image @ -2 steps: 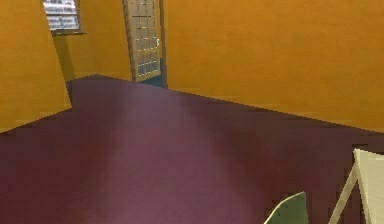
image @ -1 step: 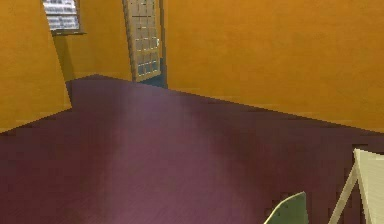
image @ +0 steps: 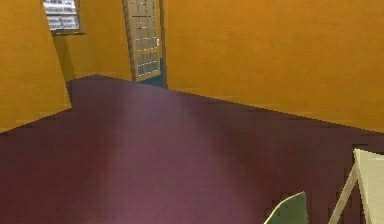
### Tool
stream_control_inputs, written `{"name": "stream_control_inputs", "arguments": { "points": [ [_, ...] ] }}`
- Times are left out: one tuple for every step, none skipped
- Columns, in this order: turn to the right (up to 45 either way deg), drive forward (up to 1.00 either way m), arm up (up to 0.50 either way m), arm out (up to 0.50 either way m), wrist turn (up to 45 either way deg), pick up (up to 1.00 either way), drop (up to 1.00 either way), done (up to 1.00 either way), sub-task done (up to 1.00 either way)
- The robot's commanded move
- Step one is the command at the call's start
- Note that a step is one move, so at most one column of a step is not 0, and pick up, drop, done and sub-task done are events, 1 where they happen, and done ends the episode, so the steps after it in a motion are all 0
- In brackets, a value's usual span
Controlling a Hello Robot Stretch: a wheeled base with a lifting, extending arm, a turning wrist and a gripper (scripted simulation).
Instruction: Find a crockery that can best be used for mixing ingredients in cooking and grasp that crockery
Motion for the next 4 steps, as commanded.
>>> {"name": "stream_control_inputs", "arguments": {
  "points": [
    [0.0,0.0,0.0,0.0,45.0,0.0,0.0,0.0,0.0],
    [0.0,0.0,0.0,0.0,45.0,0.0,0.0,0.0,0.0],
    [0.0,0.0,0.0,0.0,15.0,0.0,0.0,0.0,0.0],
    [0.0,0.0,-0.24,0.0,0.0,0.0,0.0,0.0,0.0]
  ]
}}
